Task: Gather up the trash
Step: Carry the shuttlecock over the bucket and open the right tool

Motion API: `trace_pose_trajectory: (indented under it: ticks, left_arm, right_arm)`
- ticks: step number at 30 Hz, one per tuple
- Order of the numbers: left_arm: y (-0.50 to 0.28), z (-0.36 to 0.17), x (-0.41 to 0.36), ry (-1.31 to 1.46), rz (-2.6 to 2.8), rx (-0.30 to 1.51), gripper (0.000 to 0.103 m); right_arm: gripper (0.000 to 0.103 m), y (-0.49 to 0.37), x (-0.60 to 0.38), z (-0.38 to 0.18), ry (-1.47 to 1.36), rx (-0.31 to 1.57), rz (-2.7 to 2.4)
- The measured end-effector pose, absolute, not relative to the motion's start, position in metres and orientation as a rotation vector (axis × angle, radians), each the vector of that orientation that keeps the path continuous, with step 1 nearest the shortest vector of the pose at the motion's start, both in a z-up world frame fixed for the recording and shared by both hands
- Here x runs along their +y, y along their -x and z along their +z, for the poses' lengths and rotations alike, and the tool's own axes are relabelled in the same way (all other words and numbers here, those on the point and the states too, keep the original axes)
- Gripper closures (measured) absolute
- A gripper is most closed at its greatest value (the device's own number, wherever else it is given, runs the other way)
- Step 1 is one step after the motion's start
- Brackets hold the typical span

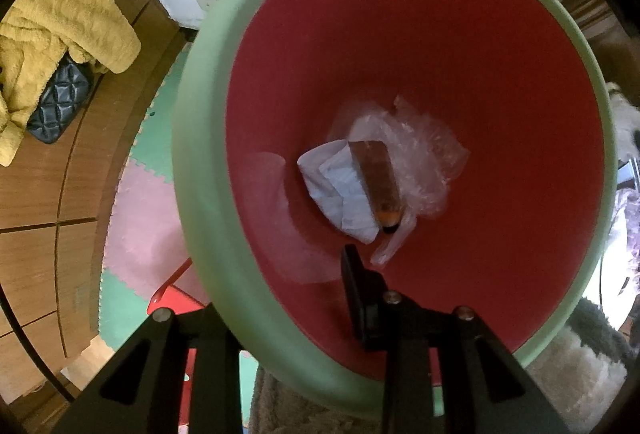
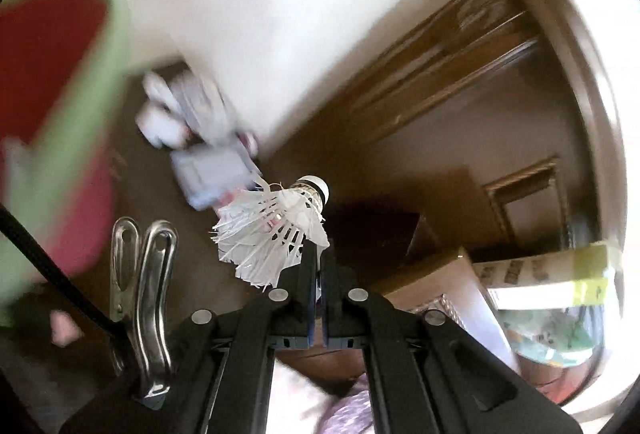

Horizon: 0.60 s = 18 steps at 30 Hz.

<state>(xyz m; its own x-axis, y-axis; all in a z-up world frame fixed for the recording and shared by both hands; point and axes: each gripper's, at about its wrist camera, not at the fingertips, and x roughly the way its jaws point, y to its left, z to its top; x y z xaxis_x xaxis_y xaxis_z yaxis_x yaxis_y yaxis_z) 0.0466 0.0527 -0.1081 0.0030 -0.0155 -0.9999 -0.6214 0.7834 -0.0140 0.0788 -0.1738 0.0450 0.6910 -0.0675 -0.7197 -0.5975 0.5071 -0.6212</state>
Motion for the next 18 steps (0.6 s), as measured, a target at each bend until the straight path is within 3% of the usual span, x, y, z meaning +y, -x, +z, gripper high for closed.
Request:
trace_pose_trajectory:
  ticks: [5, 9, 14, 18]
  left_arm:
    - [-0.046, -0.107, 0.052, 0.546, 0.516, 1.480, 0.073]
    - [-0.045, -0.107, 0.053, 0.551, 0.515, 1.468, 0.073]
    - [-0.046, -0.110, 0.053, 0.553, 0.504, 1.464, 0.073]
    - [-0.048, -0.110, 0.052, 0.518, 0.500, 1.462, 0.074]
  right_arm:
    - [0.101, -0.022, -0.148, 0.114, 0.932, 0.657, 0.515]
    - [0.101, 0.000, -0.130, 0.136, 0.854, 0.645, 0.676]
    - [0.101, 0.005, -0.105, 0.127, 0.719, 0.793, 0.917]
    - [0.101, -0.012, -0.084, 0.080, 0.641, 1.043, 0.972]
